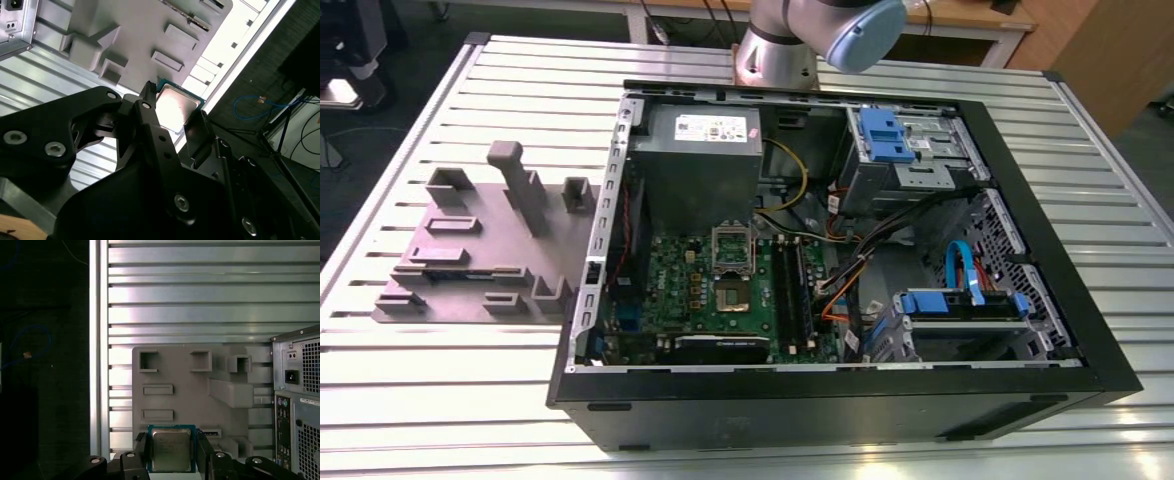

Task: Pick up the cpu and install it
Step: 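Pick up the cpu and move it towards the insertion slot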

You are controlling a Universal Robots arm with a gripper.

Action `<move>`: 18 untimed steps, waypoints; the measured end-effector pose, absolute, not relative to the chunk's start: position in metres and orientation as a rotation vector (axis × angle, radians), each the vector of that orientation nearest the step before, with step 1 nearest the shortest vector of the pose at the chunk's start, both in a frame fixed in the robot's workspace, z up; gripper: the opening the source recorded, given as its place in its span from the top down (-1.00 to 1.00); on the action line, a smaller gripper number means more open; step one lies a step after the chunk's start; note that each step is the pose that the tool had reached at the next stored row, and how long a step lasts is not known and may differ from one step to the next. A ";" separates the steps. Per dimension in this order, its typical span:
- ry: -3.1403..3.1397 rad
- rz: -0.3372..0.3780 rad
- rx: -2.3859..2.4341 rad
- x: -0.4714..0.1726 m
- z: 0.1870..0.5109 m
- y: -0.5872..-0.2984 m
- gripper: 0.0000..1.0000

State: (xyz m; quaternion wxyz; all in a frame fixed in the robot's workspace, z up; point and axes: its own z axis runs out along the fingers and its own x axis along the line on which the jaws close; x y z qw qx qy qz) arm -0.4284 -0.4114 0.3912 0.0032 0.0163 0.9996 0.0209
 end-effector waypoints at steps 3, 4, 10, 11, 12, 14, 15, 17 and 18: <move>3.134 0.065 0.051 -0.426 0.391 -0.411 0.05; 3.134 0.065 0.051 -0.426 0.391 -0.411 0.05; 3.134 0.065 0.051 -0.422 0.391 -0.411 0.05; 3.134 0.065 0.051 -0.421 0.391 -0.411 0.05; 3.134 0.065 0.051 -0.421 0.391 -0.411 0.05; 3.134 0.065 0.051 -0.420 0.391 -0.411 0.05; 3.134 0.065 0.051 -0.419 0.391 -0.411 0.05; 3.134 0.065 0.051 -0.418 0.391 -0.411 0.05; 3.134 0.065 0.051 -0.418 0.391 -0.411 0.05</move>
